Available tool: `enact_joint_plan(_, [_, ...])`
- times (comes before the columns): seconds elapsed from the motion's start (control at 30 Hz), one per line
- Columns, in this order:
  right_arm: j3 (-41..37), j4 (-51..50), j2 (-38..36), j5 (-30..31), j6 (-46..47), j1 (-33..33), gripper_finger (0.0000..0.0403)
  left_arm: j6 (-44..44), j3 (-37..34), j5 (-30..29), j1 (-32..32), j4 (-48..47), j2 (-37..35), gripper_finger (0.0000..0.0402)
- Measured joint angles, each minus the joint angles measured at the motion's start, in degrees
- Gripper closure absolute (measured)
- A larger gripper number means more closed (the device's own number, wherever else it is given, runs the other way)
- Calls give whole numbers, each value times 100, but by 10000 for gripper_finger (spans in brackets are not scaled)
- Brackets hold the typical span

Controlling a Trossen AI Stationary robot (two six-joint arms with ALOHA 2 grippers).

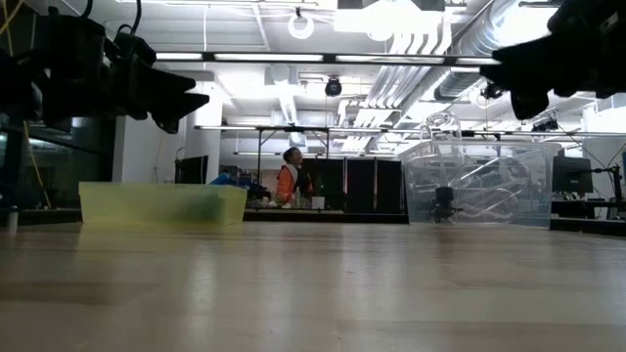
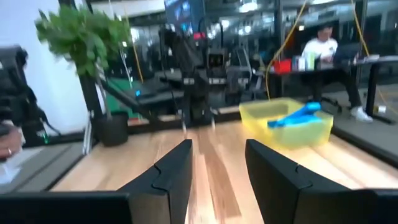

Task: Pick & Place Kitchen Sink Supplies
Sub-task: Return to Home Position

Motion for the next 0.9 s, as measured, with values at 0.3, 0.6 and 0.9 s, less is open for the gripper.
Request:
enact_joint_plan(0.3, [0,-1389,-1367,706,108,4,260,122,0,-663,-7,402,-417,193])
enact_joint_plan(0.6, [0,-1784,-1644,471,-68,4,260,57,0,-1209,-9,306,-501,193])
enact_joint_plan(0.9, [0,-1773,-1524,441,-280,4,260,258,0,-678,-8,565,-903,193])
